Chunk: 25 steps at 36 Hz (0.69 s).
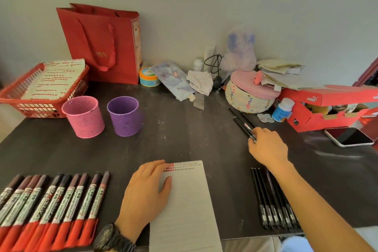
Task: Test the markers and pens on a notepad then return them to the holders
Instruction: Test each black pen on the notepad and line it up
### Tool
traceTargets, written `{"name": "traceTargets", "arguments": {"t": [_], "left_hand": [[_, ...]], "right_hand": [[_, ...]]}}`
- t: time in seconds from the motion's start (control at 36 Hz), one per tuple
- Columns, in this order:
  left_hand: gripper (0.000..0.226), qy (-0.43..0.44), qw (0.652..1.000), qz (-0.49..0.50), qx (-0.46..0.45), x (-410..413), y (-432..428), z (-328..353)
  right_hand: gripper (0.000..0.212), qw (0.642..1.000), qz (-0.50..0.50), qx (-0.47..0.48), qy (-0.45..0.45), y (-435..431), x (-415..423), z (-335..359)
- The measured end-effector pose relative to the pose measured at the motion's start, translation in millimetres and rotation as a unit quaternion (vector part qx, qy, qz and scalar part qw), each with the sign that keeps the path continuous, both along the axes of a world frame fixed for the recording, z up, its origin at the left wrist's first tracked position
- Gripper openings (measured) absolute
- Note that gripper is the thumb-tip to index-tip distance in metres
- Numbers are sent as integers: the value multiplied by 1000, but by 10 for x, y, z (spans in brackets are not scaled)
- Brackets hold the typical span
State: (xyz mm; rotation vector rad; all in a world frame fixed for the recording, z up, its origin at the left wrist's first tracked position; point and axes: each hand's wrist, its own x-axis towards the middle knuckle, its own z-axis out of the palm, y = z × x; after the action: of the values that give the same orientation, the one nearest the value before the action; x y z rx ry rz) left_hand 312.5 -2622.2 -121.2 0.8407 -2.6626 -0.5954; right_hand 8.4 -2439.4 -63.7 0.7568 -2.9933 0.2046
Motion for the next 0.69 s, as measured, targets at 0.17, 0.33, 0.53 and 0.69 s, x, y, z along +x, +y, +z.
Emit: {"name": "traceTargets", "arguments": {"t": [0.17,0.33,0.53,0.69], "left_hand": [[44,6,1000,1,6,-6,2,-12],[43,23,1000,5,-6,4,17,-27],[43,34,999,-2,-9,25,39,22],[50,76,997,-19,-19,37,86,84]], "right_hand": [[38,996,-8,94,-5,-275,-76,38],[36,992,-20,119,-20,-371,-135,22],[22,983,56,-103,-141,-469,277,106],[2,862,71,-395,-309,-541,1128,-5]]}}
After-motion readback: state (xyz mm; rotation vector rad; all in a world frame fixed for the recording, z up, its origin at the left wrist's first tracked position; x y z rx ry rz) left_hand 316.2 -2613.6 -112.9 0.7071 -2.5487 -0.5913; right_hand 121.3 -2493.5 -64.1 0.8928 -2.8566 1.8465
